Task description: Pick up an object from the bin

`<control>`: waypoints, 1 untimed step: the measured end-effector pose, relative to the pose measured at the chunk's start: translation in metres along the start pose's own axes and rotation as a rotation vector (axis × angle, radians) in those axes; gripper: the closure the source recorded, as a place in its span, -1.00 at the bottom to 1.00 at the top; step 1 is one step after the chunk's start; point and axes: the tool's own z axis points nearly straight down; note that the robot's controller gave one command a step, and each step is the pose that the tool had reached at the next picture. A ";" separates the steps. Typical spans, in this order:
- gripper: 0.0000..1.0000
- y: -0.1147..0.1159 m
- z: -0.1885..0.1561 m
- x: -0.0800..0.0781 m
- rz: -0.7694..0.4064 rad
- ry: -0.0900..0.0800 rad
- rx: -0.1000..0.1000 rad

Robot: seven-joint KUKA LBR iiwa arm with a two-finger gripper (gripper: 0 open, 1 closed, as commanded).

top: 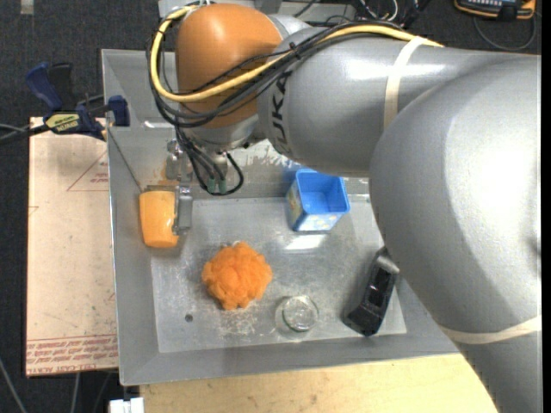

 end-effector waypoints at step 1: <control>-1.00 -0.001 -0.002 0.000 0.001 -0.001 0.000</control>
Offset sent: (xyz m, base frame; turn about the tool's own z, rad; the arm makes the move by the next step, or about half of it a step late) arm -0.0452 -0.0357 0.0833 -0.1723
